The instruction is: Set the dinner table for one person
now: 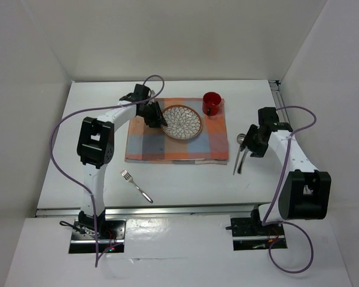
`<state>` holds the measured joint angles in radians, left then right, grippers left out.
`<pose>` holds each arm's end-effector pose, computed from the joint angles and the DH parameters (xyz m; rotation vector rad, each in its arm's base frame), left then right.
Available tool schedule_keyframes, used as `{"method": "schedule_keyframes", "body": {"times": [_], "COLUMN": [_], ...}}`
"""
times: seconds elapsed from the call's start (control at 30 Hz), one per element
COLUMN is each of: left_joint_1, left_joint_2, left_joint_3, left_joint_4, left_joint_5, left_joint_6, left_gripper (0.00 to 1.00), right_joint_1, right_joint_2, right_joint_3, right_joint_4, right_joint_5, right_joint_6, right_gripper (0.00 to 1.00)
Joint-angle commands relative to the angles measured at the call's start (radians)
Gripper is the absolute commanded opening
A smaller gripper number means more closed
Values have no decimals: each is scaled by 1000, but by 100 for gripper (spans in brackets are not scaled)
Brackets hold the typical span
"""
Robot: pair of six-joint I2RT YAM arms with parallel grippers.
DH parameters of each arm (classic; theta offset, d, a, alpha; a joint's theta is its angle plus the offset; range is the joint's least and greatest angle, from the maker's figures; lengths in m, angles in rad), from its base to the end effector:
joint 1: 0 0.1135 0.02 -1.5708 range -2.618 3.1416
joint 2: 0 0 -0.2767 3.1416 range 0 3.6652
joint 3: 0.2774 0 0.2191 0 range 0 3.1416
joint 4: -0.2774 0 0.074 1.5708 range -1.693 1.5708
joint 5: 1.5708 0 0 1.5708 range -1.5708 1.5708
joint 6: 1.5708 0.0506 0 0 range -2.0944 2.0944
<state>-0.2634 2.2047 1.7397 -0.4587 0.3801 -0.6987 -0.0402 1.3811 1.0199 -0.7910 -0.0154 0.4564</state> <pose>0.4509 -0.1410 0.1991 -0.3994 2.5859 -0.8505 0.2366 -0.0087 0.2531 0.6670 2.6490 0.1405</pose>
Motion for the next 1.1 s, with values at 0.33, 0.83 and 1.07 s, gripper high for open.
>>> {"method": "schedule_keyframes", "body": {"times": [0.33,0.83,1.07], "left_joint_1": [-23,53,62], "left_joint_2": [-82,-379,-445], "left_joint_3": [52,41,20], "left_joint_4": [-152,-242,-253], "left_joint_5": [-170,-245,-224], "left_joint_6": [117,136,136], "left_gripper": [89,94,93], "right_joint_1": [2,31,59], "right_joint_2": [145,320,371], "right_joint_3": [-24,25,25], "right_joint_4": [176,257,289], "right_joint_5": [-37,-3,-3], "right_joint_6": [22,4,4], "right_gripper": [45,47,43]}}
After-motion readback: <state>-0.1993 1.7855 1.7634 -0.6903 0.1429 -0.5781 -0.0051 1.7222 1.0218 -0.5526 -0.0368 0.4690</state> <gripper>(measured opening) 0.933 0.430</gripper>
